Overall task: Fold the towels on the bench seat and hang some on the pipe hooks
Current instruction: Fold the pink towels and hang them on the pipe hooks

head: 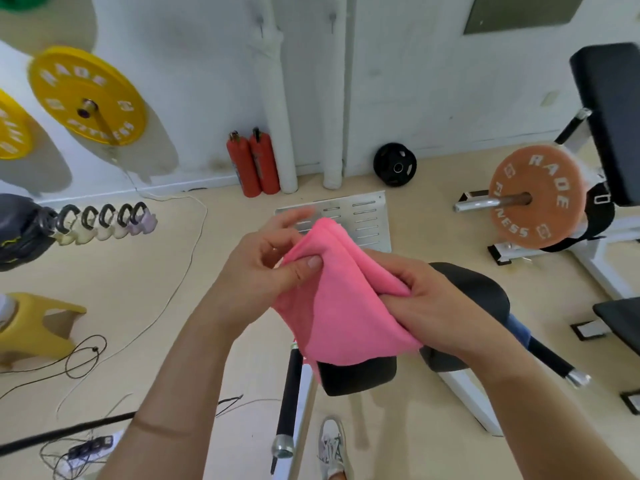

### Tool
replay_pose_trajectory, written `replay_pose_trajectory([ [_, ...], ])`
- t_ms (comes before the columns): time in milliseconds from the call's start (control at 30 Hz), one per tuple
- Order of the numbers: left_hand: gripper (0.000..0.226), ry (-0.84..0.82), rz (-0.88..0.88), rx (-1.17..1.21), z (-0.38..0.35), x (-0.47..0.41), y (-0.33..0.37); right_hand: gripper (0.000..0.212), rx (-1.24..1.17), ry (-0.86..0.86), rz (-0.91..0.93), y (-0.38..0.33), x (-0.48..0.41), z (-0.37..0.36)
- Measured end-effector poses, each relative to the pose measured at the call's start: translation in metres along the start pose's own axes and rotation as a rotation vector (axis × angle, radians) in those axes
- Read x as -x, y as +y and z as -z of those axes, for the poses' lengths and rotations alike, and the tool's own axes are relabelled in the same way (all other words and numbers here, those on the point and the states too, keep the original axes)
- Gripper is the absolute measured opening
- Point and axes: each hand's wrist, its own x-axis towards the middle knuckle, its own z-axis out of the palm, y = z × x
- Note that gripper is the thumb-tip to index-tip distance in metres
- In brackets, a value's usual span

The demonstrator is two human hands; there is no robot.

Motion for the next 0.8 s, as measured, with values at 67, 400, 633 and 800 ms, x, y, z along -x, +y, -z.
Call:
replay_pose_trajectory([
  [67, 0.037, -0.121, 0.007, 0.122, 0.000, 0.014, 0.009, 0.058, -0.003, -0.039, 0.032, -0.008, 0.018, -0.003],
  [400, 0.020, 0.038, -0.105, 0.312, -0.022, 0.072, 0.054, 0.071, -0.018, 0.083, 0.150, -0.036, 0.091, -0.016],
  [633, 0.020, 0.138, -0.191, 0.282, 0.008, 0.077, 0.091, 0.024, 0.466, 0.200, 0.338, -0.075, 0.081, -0.012],
  [800, 0.016, 0.250, -0.145, 0.281, 0.070, 0.066, 0.092, 0.028, 0.554, 0.052, 0.237, -0.106, 0.044, -0.024],
])
